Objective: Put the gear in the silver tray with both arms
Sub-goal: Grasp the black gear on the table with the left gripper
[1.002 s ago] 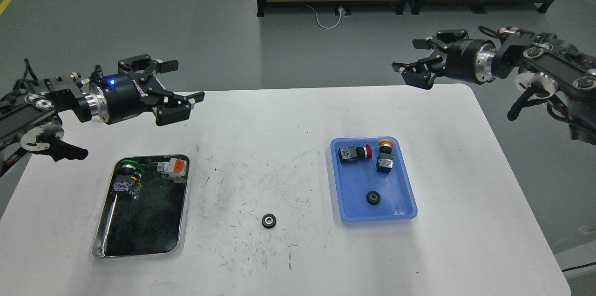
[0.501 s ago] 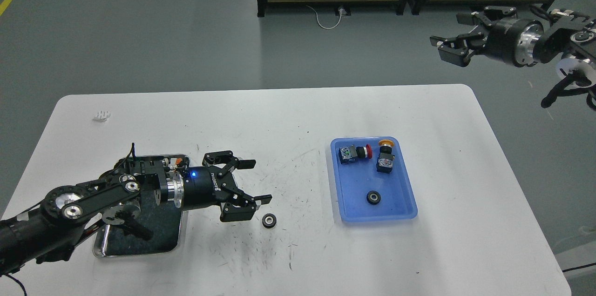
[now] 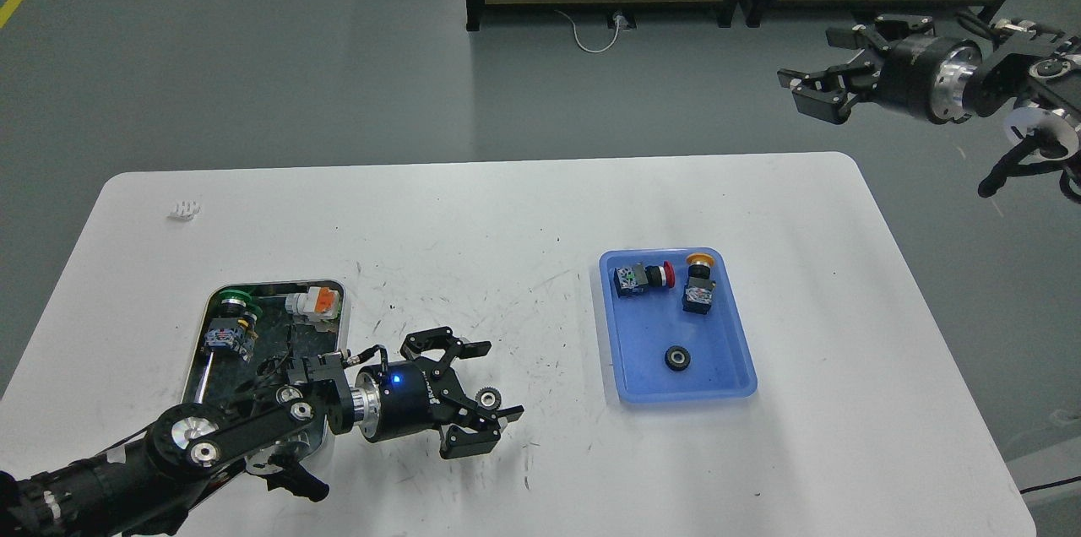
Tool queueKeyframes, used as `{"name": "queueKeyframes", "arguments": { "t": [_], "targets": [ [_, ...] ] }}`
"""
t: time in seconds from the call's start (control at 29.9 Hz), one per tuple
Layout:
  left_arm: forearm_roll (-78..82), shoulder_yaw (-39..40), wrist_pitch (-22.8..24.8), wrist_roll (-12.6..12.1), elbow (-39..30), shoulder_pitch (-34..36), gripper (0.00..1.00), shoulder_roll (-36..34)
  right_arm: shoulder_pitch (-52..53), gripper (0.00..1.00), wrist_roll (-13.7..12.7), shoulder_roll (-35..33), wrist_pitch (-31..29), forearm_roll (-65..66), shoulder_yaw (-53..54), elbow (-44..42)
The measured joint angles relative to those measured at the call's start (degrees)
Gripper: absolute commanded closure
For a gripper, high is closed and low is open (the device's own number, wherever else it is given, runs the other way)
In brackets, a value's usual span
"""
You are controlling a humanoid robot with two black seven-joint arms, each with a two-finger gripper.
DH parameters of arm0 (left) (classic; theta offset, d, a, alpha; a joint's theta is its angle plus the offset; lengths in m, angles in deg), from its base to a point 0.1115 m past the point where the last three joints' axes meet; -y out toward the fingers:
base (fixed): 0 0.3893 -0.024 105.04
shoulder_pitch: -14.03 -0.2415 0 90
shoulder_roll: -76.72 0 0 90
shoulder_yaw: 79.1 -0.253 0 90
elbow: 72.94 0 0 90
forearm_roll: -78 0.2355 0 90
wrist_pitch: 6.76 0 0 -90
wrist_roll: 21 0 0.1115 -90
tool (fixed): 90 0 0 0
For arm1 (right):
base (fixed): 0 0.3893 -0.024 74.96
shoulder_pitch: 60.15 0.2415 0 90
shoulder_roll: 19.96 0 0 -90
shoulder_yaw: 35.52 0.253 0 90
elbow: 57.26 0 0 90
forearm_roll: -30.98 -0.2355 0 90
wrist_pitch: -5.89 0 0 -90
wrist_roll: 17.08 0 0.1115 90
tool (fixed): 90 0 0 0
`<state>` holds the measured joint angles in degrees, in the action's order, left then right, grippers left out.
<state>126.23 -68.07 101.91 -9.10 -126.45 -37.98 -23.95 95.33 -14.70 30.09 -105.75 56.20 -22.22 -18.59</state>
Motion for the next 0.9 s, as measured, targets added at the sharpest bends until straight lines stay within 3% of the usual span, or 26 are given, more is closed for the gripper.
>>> {"name": "queueKeyframes", "arguments": {
  "t": [0.17,0.47,0.9],
  "targets": [
    [0.5,-0.2,-0.9,1.2,2.4,-1.0,0.03,1.6,0.0,0.20,0.0,-0.2,-0.1,0.0,-0.1,0.0],
    [0.6,-3.7,-3.5,6.3,7.1,-0.9,0.05,3.0,0.0,0.20,0.0,-0.3,-0.1,0.2,-0.2,0.1],
    [0.5,-5.7,-4.8,9.8,8.2,-1.1,0.21,3.0,-0.2,0.20,0.0,0.0,-0.1,0.2,-0.3,0.1]
  ]
}}
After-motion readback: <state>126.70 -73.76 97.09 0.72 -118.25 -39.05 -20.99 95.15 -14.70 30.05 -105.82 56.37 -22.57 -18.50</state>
